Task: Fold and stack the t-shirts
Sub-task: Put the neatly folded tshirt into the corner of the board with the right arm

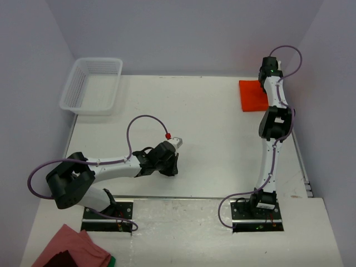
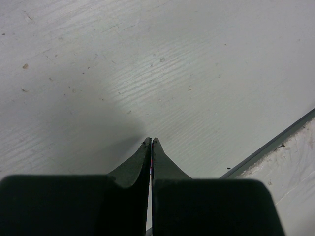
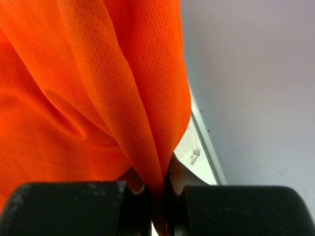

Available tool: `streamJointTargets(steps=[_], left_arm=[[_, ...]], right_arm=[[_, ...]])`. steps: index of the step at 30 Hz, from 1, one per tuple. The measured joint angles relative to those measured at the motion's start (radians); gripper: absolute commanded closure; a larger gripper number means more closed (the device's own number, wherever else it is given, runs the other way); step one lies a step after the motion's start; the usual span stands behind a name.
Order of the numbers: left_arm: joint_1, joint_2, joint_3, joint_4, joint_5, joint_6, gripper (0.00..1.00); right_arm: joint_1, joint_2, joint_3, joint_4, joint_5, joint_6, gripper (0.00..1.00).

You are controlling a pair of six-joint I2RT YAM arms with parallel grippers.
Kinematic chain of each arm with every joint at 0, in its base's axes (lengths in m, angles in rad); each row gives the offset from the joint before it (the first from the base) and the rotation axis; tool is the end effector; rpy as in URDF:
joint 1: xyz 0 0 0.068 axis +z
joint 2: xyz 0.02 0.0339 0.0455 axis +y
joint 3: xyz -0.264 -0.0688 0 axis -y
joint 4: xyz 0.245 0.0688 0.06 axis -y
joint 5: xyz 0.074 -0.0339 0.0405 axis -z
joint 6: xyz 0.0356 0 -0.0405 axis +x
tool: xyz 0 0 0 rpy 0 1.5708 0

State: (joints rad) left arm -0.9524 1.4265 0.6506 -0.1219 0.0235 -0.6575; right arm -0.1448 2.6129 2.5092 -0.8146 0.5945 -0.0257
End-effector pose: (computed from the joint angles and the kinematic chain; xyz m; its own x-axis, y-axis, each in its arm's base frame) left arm 0.1543 -0.2182 0.1603 -0.8618 0.1574 -0.4821 0.3744 0.8387 -0.3955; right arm 0.5519 -0.1006 0.1987 -0.7977 0.0948 -0.5955 0.4357 0.7734 -0.4605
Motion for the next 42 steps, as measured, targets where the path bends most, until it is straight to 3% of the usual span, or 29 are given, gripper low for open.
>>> streamJointTargets(steps=[3, 4, 6, 7, 8, 21, 27, 32, 36, 39, 42], left_arm=[[0.000, 0.000, 0.000, 0.000, 0.000, 0.000, 1.00], [0.000, 0.000, 0.000, 0.000, 0.000, 0.000, 1.00], [0.000, 0.000, 0.000, 0.000, 0.000, 0.000, 1.00], [0.000, 0.000, 0.000, 0.000, 0.000, 0.000, 1.00], [0.000, 0.000, 0.000, 0.000, 0.000, 0.000, 1.00], [-0.013, -0.056, -0.023, -0.008, -0.001, -0.006, 1.00], [-0.093, -0.105, -0.024, -0.032, -0.086, -0.016, 1.00], [-0.158, -0.124, -0.023, -0.069, -0.225, -0.032, 0.99], [-0.198, -0.166, -0.021, -0.096, -0.351, -0.050, 0.93], [-0.215, -0.212, -0.021, -0.105, -0.426, -0.062, 0.85], [-0.219, -0.253, -0.019, -0.110, -0.482, -0.062, 0.69]], right_arm=[[0.000, 0.000, 0.000, 0.000, 0.000, -0.002, 0.92], [0.000, 0.000, 0.000, 0.001, 0.000, -0.003, 0.87], [0.000, 0.000, 0.000, 0.004, 0.001, -0.008, 0.58], [0.001, 0.001, 0.000, 0.009, 0.009, -0.015, 0.37], [0.001, 0.002, 0.000, 0.016, 0.024, -0.028, 0.01], [0.022, 0.010, 0.004, 0.124, 0.162, -0.111, 0.01], [0.086, -0.109, -0.065, 0.067, 0.127, -0.052, 0.01], [0.187, -0.462, -0.413, 0.068, -0.134, 0.112, 0.01], [0.329, -0.777, -0.708, 0.169, -0.282, 0.177, 0.01], [0.436, -0.970, -0.916, 0.267, -0.409, 0.208, 0.01], [0.466, -1.122, -1.121, 0.343, -0.512, 0.248, 0.01]])
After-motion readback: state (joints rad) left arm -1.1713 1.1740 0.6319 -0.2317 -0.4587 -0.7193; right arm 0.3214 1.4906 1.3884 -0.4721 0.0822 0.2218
